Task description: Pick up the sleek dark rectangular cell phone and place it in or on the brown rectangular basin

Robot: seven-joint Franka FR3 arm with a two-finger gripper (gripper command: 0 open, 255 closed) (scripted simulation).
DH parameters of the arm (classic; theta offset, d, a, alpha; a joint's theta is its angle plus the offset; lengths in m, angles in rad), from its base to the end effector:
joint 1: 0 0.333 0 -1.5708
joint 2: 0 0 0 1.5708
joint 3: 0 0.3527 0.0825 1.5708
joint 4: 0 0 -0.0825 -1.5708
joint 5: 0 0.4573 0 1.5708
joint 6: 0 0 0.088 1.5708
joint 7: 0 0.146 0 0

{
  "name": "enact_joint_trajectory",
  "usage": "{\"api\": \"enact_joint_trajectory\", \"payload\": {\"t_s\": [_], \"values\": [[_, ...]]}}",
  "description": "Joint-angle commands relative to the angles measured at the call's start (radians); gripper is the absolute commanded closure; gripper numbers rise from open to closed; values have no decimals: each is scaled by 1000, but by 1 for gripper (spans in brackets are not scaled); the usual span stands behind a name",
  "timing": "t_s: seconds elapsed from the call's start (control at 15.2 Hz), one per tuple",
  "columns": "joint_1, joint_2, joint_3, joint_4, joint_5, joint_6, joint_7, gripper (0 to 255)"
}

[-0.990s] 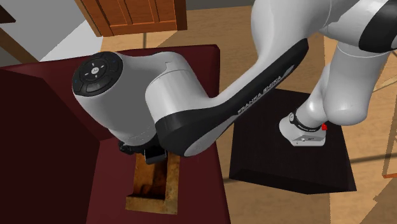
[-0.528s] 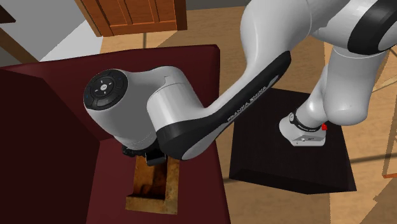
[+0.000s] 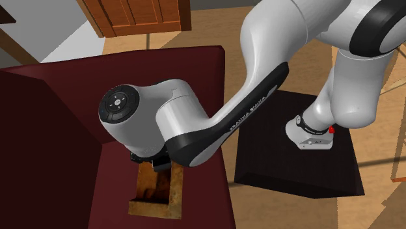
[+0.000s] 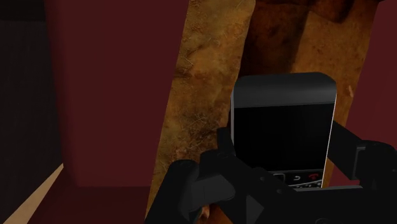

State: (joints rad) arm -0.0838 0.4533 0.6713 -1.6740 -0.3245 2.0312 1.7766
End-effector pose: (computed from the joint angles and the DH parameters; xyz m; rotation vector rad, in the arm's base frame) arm 0.6516 0.3467 0.3494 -2.6765 1.6335 -0.0293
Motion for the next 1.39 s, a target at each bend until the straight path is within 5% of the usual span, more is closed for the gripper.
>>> {"api": "enact_joint_trajectory", "payload": {"t_s": [0.0, 0.26, 0.33, 1.32], "values": [[0, 0, 0, -2, -1, 3, 1, 255], [0, 0, 0, -2, -1, 3, 1, 255], [0, 0, 0, -2, -1, 3, 1, 0], [-6, -42, 19, 70, 34, -103, -22, 0]]}}
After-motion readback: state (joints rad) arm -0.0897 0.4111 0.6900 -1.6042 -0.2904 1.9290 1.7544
